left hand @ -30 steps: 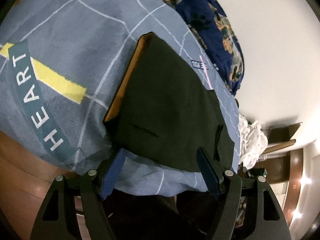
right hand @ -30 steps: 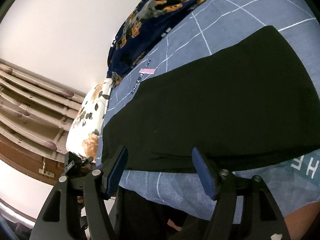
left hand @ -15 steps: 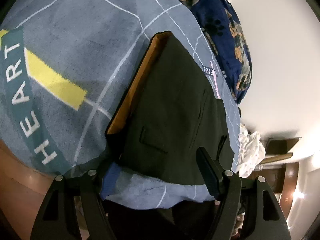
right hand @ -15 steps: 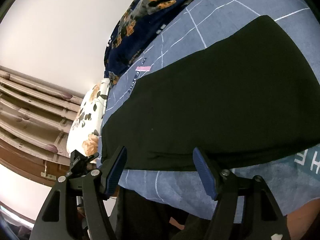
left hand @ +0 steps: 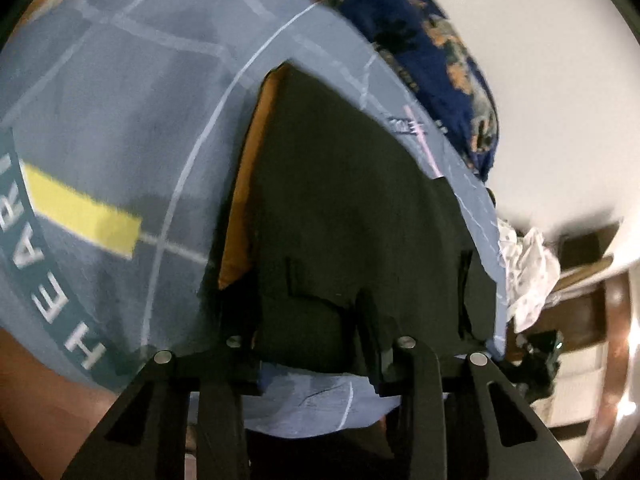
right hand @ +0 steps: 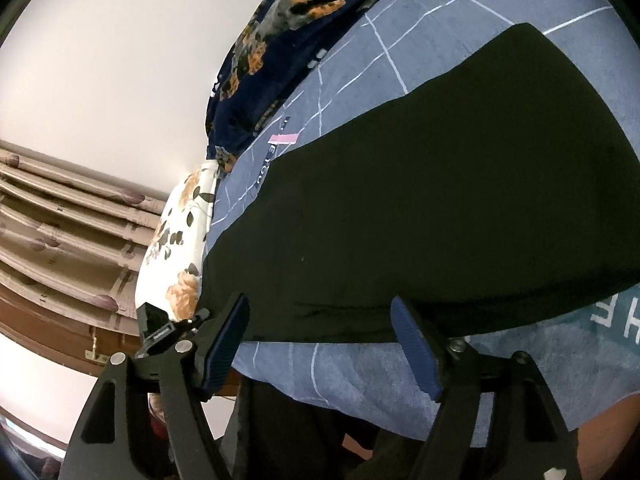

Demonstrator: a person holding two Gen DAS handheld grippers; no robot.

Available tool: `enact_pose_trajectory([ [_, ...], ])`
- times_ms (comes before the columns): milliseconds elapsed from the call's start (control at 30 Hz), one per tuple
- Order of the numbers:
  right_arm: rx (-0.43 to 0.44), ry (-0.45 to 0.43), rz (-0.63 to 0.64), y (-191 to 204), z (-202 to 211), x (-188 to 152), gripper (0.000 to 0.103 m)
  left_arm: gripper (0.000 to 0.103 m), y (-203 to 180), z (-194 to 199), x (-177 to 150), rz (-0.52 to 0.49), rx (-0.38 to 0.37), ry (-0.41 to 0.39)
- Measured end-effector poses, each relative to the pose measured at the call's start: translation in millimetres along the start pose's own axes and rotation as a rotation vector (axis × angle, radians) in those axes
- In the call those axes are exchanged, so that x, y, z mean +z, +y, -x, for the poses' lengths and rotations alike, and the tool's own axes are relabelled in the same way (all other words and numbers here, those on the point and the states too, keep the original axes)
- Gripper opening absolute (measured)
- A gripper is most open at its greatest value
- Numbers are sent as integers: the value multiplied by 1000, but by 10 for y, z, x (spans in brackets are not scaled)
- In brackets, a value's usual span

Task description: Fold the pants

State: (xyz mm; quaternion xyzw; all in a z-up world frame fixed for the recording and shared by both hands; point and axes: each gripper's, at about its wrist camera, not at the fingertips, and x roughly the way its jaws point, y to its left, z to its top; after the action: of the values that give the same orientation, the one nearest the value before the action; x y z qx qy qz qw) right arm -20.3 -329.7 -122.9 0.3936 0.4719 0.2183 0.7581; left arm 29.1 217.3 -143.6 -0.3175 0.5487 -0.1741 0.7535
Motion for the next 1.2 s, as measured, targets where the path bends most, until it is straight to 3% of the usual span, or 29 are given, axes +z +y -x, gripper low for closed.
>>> enact_pose_trajectory([
  [100, -3, 4, -1, 0, -4, -5, 73, 35, 2, -26, 31, 8, -18, 8],
  [167, -1, 5, -3, 5, -7, -1, 73, 43, 23, -50, 62, 41, -39, 20],
  [233, -3, 6, -1, 6, -5, -7, 73, 58, 63, -55, 86, 88, -101, 25],
  [333, -3, 5, 2, 11, -1, -10, 73, 57, 13, -89, 126, 93, -92, 28],
  [367, -2, 4, 3, 11, 8, -16, 73, 54, -53, -93, 120, 56, -53, 26],
  [433, 3, -1, 2, 13, 17, -21, 74, 30, -229, -75, 84, -48, 61, 5],
  [533, 6, -8, 0, 7, 22, -18, 74, 24, -388, 50, 57, -86, 81, -44],
  [633, 10, -12, -2, 13, 25, -21, 74, 23, -718, 171, 17, -160, 86, -91],
  [833, 39, -31, -27, -24, 72, 10, 74, 23, -1772, 261, -74, -341, -53, -140],
  [1000, 132, -73, -121, -162, 188, 69, 74, 23, -2670, -93, -272, -497, -162, -60],
  [1200, 277, -149, -243, -375, 374, 155, 74, 23, -3354, -891, -580, -652, -225, 57],
])
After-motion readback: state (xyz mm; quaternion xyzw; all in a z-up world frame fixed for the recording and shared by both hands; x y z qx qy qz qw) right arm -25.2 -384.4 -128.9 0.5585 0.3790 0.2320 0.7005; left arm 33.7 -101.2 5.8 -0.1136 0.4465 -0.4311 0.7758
